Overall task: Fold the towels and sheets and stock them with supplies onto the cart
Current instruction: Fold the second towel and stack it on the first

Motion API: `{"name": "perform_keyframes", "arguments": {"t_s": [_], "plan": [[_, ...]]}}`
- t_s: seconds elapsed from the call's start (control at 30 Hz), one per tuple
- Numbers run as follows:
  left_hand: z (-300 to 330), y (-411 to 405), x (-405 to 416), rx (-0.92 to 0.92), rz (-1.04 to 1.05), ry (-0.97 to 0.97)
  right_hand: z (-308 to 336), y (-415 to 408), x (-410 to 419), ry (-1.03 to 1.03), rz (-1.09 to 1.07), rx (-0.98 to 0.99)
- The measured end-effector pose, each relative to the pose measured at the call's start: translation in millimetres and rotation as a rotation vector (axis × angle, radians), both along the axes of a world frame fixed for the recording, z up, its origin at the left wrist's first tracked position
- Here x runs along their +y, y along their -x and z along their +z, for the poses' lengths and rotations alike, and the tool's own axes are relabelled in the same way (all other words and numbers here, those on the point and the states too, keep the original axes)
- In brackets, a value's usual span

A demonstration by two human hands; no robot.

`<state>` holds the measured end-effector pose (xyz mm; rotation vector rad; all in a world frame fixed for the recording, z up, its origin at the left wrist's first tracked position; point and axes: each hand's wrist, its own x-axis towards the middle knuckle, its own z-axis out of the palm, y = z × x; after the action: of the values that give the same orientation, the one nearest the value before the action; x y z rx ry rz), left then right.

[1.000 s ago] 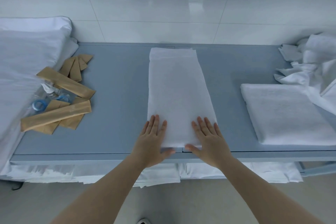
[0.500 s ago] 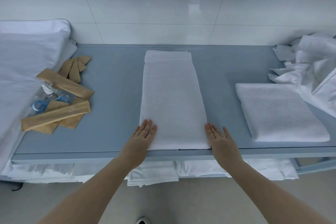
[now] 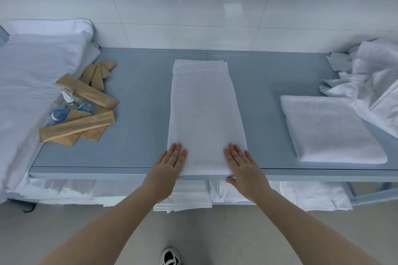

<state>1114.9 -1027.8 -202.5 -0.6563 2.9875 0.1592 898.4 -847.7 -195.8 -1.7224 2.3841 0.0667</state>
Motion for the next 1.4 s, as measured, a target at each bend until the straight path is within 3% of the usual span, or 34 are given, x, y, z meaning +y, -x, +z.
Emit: {"name": "perform_keyframes", "arguments": {"t_s": [0.17,0.3,0.43,0.57,0.77,1.1,1.27,1.4], "plan": [[1,-10,13,0.067,-0.041,0.036,9,-11,13,0.145,-0.01,-0.045],[10,-21,15,0.053,-0.036,-0.067,15,-16,30,0.238,-0.022,-0.049],[33,-33,28,0.322,0.094,-0.248,23,-17,40,0.282,-0.123,-0.202],[67,-37,34,0.553,0.338,-0.36,51,-15,45,0.514,-0.304,-0.415],[109,-27,29,0.832,0.46,-0.502,92,-13,32,0.881,-0.432,-0.671],[161,4,4,1.145,0.469,-0.509,135,1,-16,1.122,-0.453,-0.603],[157,58,-86,1.041,0.53,-0.492,135,67,-98,1.015,-0.46,-0.601],[95,96,-142,0.56,0.732,-0.707,73,110,-152,0.437,-0.613,-0.719]]}}
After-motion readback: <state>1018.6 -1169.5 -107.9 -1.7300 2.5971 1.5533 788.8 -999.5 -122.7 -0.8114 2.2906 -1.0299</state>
